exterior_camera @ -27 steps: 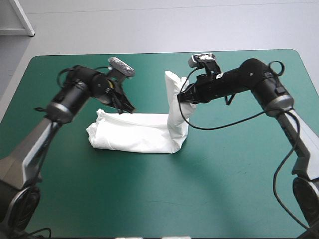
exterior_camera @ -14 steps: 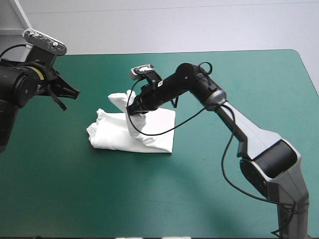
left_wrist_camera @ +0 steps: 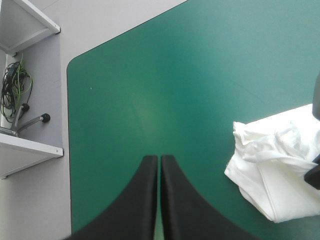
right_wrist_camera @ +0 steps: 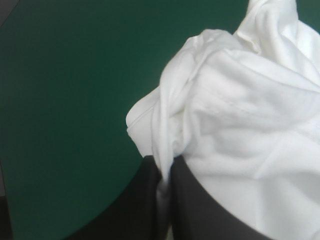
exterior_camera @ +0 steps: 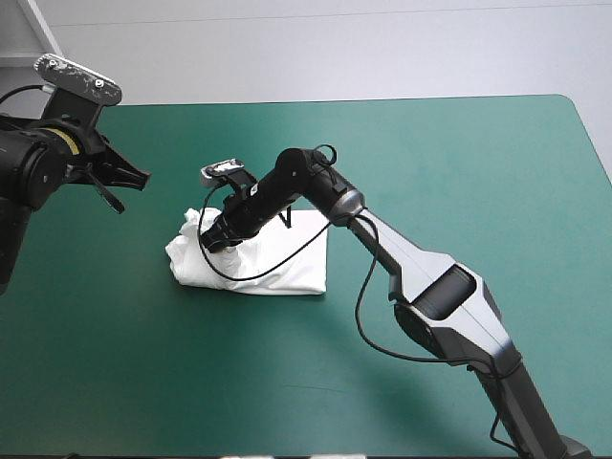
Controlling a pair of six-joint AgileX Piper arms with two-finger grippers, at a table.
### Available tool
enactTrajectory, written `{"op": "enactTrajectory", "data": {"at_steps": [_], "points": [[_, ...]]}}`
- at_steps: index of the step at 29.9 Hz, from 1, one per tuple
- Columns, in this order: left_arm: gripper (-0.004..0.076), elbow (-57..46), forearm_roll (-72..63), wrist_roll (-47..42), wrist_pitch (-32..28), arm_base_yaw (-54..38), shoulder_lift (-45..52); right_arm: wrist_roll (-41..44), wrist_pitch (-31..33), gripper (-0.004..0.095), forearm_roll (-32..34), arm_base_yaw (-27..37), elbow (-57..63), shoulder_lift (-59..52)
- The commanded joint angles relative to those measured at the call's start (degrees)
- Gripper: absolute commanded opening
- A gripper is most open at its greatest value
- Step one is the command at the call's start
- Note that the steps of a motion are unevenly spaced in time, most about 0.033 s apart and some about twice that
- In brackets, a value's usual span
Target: Fold the cloth
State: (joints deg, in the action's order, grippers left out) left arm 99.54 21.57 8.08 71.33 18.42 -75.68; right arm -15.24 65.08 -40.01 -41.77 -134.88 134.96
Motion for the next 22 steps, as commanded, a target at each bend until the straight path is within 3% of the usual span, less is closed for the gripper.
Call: {"op": "enactTrajectory", "data": {"at_steps": [1,5,7,10,15,17,22], "points": [[0.0019,1.6,1.0,-0.7,0.6,0.0,1.6,-2.4,-1.0,0.0163,-3.4,-0.5,-3.1,-3.9],[0.0019,1.6,0.6,-1.1,0.4,0.0,1.6,-4.4,-0.4,0.054,-7.3,-0.5,-4.7,-3.9],[0.0019,1.6,0.6,-1.2,0.1,0.0,1.6,-6.5,1.6,0.063,-10.2,-0.2,-6.1,-4.0],[0.0019,1.6,0.7,-1.2,-0.2,0.0,1.6,-3.3,2.5,0.0591,-8.0,0.5,-8.0,-4.8],[0.0019,1.6,0.3,-1.5,-1.7,0.0,1.9,3.4,2.6,0.0452,10.2,1.5,-6.2,-11.1],[0.0019,1.6,-0.2,-1.5,-1.7,0.0,2.0,4.3,2.6,0.041,14.7,2.1,-2.7,-14.8],[0.0019,1.6,-1.9,-1.5,-2.4,0.0,2.0,4.1,0.9,0.0386,16.6,7.2,16.2,-26.4]]}}
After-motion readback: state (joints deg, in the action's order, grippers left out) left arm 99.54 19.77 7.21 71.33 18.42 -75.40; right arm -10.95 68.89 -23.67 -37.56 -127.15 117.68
